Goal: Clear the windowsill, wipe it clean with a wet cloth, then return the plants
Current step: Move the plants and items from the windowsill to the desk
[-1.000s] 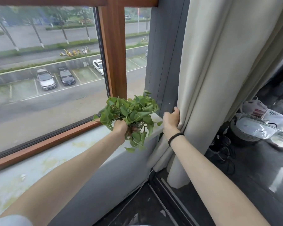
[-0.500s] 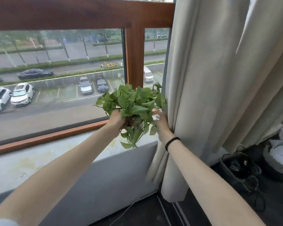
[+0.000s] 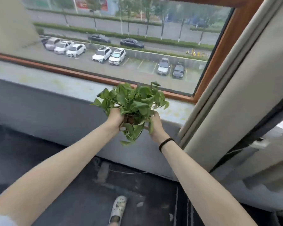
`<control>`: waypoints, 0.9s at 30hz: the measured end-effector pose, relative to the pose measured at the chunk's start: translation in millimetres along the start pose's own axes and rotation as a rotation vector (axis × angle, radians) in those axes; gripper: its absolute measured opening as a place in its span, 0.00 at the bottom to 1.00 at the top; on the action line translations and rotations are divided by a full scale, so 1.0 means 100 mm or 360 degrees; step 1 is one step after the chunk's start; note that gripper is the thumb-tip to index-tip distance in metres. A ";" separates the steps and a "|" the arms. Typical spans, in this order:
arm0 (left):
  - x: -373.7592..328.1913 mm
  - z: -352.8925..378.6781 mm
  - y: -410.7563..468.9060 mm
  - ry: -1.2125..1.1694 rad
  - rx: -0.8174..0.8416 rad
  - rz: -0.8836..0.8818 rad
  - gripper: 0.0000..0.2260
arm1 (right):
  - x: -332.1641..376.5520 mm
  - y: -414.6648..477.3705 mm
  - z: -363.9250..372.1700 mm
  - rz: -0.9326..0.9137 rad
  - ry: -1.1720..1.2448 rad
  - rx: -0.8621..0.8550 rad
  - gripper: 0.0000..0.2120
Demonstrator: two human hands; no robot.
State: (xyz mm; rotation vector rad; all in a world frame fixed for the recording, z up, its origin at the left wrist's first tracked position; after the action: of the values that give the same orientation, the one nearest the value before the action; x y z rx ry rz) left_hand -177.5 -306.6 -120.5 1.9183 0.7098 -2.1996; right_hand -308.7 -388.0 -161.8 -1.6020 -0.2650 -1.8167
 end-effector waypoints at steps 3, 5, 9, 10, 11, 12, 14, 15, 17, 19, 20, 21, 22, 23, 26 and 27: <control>0.20 -0.63 -0.35 -0.0101 -0.0244 -0.0067 0.09 | -0.30 -0.03 0.61 0.0094 -0.0054 0.0183 0.15; 0.32 -1.08 -0.64 -0.0123 -0.0388 -0.0079 0.07 | -0.50 -0.09 1.09 0.0172 -0.0115 0.0335 0.16; 0.58 -1.93 -1.21 -0.0182 -0.0606 -0.0164 0.08 | -0.79 -0.26 2.04 0.0261 -0.0098 0.0627 0.13; 0.64 -2.15 -1.36 -0.0208 -0.0657 -0.0146 0.09 | -0.83 -0.33 2.28 0.0268 -0.0095 0.0693 0.09; 0.69 -2.36 -1.53 -0.0224 -0.0715 -0.0129 0.10 | -0.90 -0.39 2.53 0.0276 -0.0107 0.0750 0.06; 0.73 -2.59 -1.73 -0.0235 -0.0775 -0.0107 0.10 | -0.97 -0.47 2.80 0.0282 -0.0129 0.0809 0.04; 0.83 -3.00 -2.09 -0.0249 -0.0883 -0.0090 0.11 | -1.16 -0.58 3.29 0.0270 -0.0209 0.0892 0.04; 0.89 -3.22 -2.29 -0.0253 -0.0941 -0.0085 0.11 | -1.28 -0.66 3.56 0.0278 -0.0245 0.0941 0.04; 1.02 -3.69 -2.71 -0.0271 -0.1052 -0.0102 0.10 | -1.55 -0.85 4.09 0.0352 -0.0307 0.1009 0.06; 1.18 -4.11 -3.14 -0.0305 -0.1153 -0.0154 0.08 | -1.82 -1.05 4.60 0.0420 -0.0338 0.1091 0.06; 1.26 -4.36 -3.40 -0.0317 -0.1211 -0.0185 0.09 | -1.97 -1.19 4.91 0.0456 -0.0337 0.1149 0.06; 1.34 -4.57 -3.59 -0.0328 -0.1252 -0.0204 0.09 | -2.11 -1.27 5.15 0.0484 -0.0323 0.1188 0.07; 1.44 -4.80 -3.80 -0.0342 -0.1295 -0.0228 0.10 | -2.24 -1.38 5.40 0.0515 -0.0310 0.1225 0.08; 1.51 -5.01 -4.00 -0.0339 -0.1327 -0.0240 0.11 | -2.37 -1.49 5.63 0.0554 -0.0298 0.1259 0.09; 1.66 -5.48 -4.54 -0.0328 -0.1426 -0.0295 0.11 | -2.66 -1.81 6.20 0.0631 -0.0264 0.1370 0.12; 1.72 -5.60 -4.68 -0.0360 -0.1450 -0.0307 0.12 | -2.73 -1.90 6.36 0.0647 -0.0287 0.1407 0.12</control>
State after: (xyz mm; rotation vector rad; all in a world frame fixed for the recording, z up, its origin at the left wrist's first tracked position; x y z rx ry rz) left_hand 107.1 381.2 -209.1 1.1530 1.5436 -1.6490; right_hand 79.9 211.8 -224.8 -1.0653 -0.6618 -1.0090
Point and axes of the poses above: each hand's wrist, its own y-axis towards the middle knuckle, its own z-axis out of the palm, x = y × z, the point moved 9 cm from there along y, towards the middle knuckle, and after that the axes turned 13 degrees about x, right-handed, at the moved point
